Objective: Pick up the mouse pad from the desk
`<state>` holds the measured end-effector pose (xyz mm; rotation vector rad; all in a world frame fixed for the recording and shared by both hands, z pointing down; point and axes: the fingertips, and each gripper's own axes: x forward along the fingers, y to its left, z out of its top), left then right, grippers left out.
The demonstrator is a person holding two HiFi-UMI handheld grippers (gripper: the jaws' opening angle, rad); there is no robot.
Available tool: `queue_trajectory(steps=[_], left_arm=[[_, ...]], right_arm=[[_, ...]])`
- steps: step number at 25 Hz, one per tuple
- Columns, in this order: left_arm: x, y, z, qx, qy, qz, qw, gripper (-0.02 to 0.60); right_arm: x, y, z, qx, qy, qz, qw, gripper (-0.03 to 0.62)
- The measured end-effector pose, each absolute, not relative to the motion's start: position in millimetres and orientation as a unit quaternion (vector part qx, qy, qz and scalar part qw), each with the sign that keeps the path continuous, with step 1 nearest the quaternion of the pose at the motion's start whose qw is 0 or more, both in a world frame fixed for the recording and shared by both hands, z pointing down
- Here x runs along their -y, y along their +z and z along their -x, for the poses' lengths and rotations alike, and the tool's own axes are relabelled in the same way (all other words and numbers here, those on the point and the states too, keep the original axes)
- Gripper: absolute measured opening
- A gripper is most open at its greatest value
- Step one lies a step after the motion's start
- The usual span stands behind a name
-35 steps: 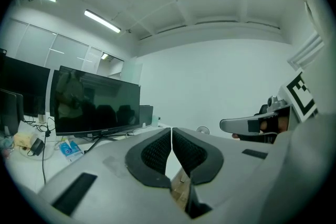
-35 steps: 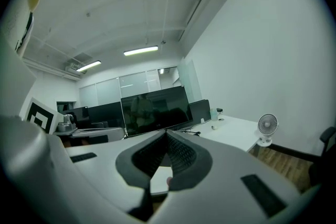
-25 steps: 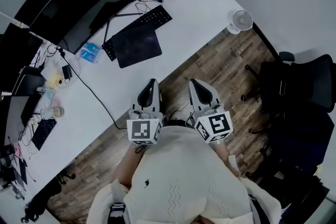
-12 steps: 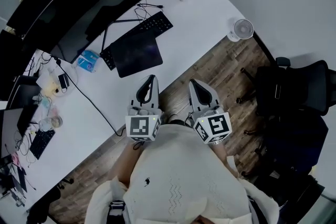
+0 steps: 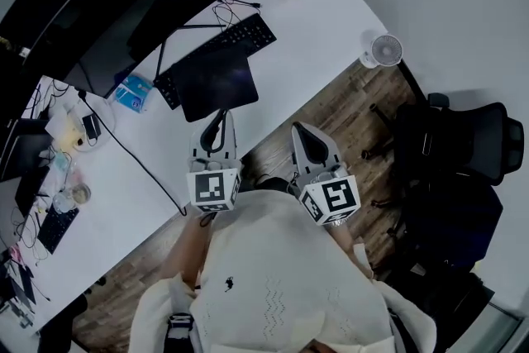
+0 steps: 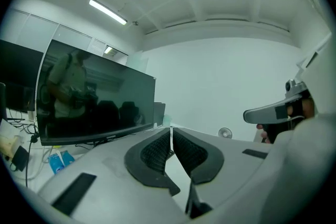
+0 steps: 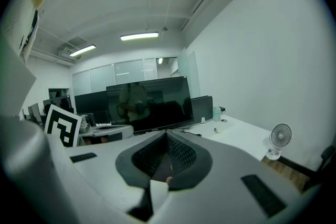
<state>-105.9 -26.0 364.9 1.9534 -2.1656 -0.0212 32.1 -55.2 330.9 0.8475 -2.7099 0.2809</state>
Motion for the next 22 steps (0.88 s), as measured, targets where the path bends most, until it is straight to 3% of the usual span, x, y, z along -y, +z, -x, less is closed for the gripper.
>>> queue_trajectory(steps=[14, 16, 18, 22], left_arm=[[27, 416, 182, 0.762, 0.027, -0.63, 0.144, 0.023], [29, 424, 187, 0.76, 0.033, -0.631, 0.149, 0.039], [30, 432, 193, 0.76, 0.039, -0.63, 0.153, 0.103], [34, 450, 207, 0.764, 0.047, -0.622, 0.165, 0.117]], right_arm=[[51, 354, 22, 0.943, 0.114, -0.255, 0.179, 0.002], [49, 359, 29, 0.943, 0.118, -0.25, 0.186, 0.002], [48, 364, 36, 0.943, 0.122, -0.245, 0.191, 0.002], [46, 373, 47, 0.942, 0.128, -0.238, 0.201, 0.002]])
